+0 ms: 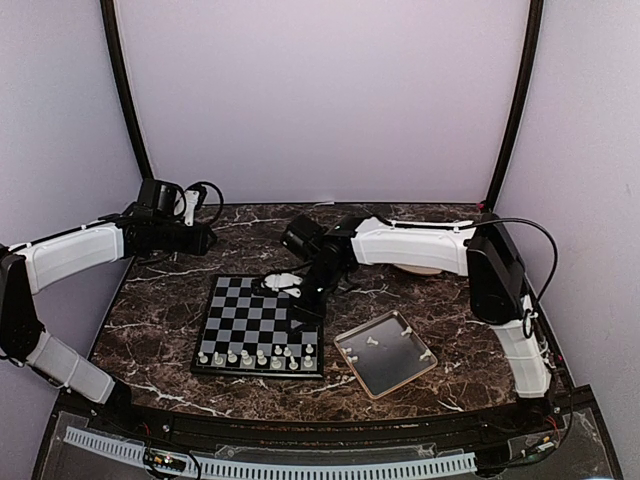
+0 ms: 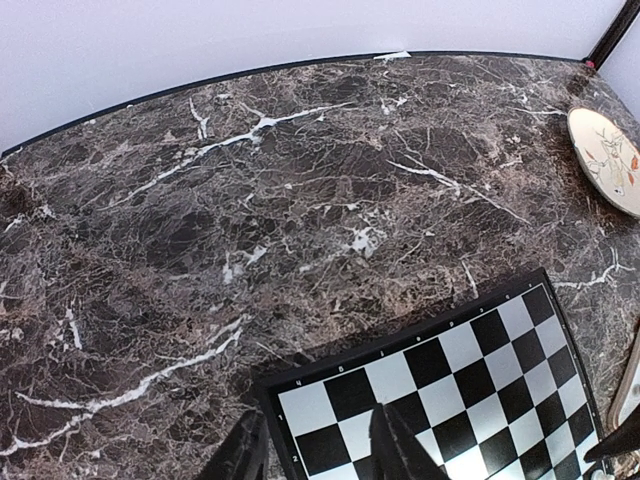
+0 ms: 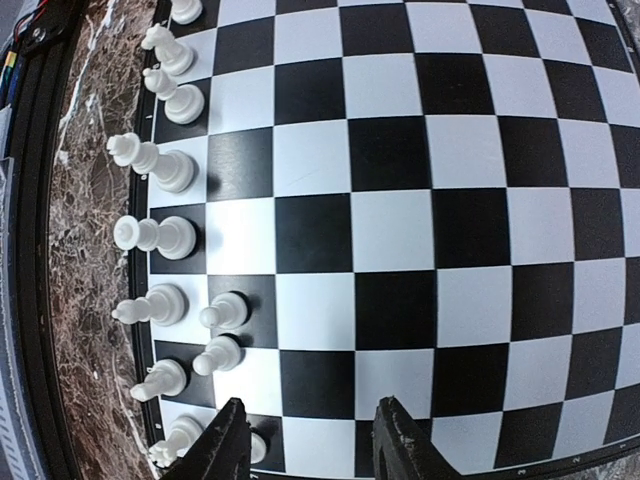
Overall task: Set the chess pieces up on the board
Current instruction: Adjust the pawn at g2.
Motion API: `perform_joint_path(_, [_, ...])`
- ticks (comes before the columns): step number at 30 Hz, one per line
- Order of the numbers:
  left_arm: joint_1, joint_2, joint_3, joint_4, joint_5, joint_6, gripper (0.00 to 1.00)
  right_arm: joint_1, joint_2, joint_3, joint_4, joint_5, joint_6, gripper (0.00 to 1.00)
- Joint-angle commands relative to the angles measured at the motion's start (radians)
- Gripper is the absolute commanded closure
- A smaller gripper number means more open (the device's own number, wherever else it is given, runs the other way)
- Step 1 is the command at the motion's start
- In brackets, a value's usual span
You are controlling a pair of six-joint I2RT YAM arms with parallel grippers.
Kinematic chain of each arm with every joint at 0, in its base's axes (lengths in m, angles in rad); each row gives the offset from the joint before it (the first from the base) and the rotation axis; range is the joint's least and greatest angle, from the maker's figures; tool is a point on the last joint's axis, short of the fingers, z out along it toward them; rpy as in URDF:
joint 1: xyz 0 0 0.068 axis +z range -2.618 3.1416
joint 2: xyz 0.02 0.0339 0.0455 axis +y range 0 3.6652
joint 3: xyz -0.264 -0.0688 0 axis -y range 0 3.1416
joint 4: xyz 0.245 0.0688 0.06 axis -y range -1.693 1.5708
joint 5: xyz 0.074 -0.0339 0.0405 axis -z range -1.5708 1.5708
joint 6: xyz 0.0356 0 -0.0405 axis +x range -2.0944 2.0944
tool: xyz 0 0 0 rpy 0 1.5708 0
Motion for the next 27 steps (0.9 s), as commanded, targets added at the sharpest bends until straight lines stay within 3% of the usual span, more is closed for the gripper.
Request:
perform_joint_path(1, [0.001,-0.025,0.0,0.022,0.012,0.003,0.63,0.034,0.025,0.026,-0.033,-0.017,0.004,0.57])
perform_joint_path(27, [0.001,0.001,0.007,0.011,0.014,0.003,0.63,0.087,0.058,0.051,-0.051,-0.021,-0.001,0.58])
